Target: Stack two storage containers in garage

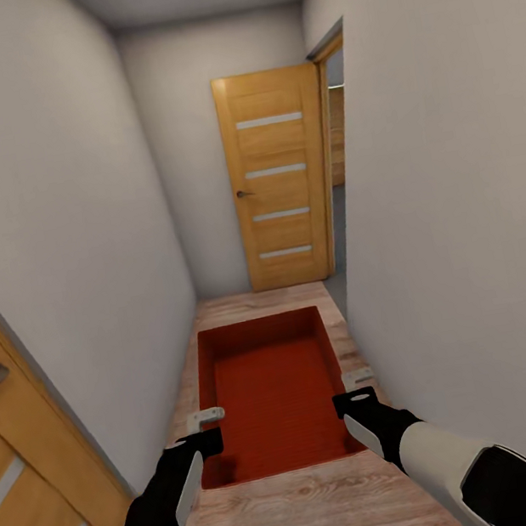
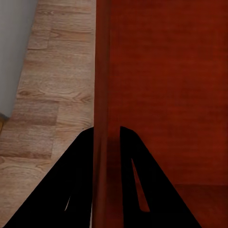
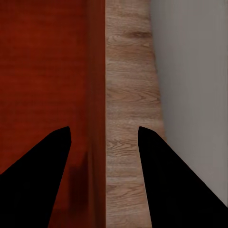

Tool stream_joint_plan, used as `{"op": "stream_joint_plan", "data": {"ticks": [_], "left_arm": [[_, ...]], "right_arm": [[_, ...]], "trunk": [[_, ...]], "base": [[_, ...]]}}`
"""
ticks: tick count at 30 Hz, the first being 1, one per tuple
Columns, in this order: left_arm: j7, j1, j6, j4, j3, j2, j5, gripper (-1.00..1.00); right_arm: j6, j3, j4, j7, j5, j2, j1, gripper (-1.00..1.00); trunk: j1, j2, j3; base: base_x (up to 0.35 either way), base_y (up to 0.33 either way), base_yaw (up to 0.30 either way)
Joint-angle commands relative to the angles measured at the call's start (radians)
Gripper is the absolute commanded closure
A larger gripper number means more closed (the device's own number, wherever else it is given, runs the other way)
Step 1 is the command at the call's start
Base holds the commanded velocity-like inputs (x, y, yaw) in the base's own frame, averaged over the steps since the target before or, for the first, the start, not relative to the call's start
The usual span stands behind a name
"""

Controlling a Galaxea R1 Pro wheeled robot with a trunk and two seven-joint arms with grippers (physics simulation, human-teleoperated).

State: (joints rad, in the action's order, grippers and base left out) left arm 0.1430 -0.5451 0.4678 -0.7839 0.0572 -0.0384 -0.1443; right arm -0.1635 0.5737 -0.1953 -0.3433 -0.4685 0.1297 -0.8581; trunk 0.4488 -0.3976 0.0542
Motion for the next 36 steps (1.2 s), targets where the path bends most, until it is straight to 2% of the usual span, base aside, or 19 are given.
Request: {"op": "stream_joint_plan", "data": {"ticks": [1,36], "left_arm": [[0.015,-0.001,-0.012,-0.003,0.004,0.005,0.026,1.0],[0.015,-0.001,-0.012,-0.003,0.004,0.005,0.026,1.0]], "right_arm": [[-0.005,0.036,0.0,0.012,-0.044,-0.001,0.0,1.0],[-0.004,0.035,0.0,0.012,-0.047,-0.001,0.0,1.0]], "trunk": [[0.001,-0.002,0.002],[0.001,-0.002,0.002]], "base": [[0.322,0.0,0.0],[0.322,0.0,0.0]]}}
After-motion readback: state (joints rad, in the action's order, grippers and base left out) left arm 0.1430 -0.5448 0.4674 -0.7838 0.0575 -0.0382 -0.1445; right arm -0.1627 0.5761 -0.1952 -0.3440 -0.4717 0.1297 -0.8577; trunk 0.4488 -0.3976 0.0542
